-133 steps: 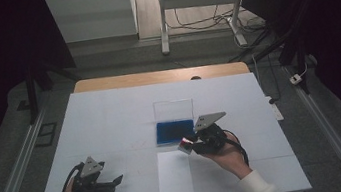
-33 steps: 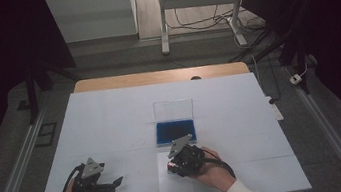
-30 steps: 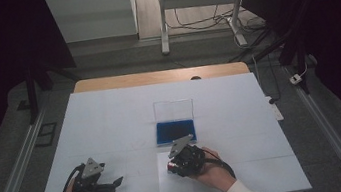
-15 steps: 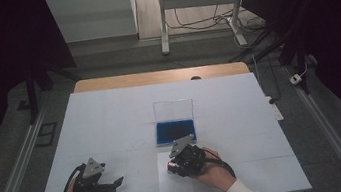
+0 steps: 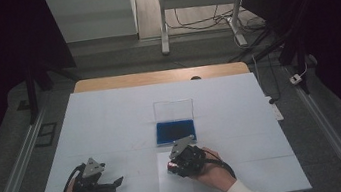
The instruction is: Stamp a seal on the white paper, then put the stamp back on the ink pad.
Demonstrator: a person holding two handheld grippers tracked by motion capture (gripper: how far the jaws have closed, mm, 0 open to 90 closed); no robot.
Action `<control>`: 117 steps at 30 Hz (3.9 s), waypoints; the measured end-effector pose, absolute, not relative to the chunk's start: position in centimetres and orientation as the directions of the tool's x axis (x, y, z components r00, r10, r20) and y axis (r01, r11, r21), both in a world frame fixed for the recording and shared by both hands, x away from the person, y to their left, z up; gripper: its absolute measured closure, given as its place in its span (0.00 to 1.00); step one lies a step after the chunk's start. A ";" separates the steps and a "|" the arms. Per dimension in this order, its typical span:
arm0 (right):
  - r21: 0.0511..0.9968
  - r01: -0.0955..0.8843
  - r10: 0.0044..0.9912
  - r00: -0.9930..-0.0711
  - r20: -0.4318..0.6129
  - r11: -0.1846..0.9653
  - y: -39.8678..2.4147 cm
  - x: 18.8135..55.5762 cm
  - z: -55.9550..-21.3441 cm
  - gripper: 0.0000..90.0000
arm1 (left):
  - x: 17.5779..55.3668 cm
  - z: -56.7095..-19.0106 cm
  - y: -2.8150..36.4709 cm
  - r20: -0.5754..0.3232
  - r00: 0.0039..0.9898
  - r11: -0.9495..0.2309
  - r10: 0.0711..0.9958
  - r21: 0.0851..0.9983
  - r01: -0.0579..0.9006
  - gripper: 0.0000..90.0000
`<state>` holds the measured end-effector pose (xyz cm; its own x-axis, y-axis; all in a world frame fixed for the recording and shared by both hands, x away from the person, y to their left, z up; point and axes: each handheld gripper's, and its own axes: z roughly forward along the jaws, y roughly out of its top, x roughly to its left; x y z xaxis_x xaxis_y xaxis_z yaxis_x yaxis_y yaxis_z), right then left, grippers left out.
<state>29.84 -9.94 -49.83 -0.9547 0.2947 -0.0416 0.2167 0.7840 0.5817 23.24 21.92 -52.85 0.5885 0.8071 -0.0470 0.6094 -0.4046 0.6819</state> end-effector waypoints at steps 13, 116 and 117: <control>0.590 0.198 0.292 -0.954 -0.069 0.783 -9.9 29.5 -49.7 0.78 | 23.3 -52.8 22.0 -0.043 0.585 -0.402 0.810 0.686 0.606 0.20; 0.771 0.358 0.646 -0.758 -0.089 0.527 -27.3 29.1 -49.4 0.43 | 23.1 -52.7 22.0 -0.051 0.586 -0.388 0.809 0.702 0.597 0.20; 0.770 0.361 0.646 -0.758 -0.088 0.527 -27.7 29.0 -49.5 0.43 | 23.1 -52.7 22.0 -0.051 0.587 -0.388 0.808 0.704 0.595 0.20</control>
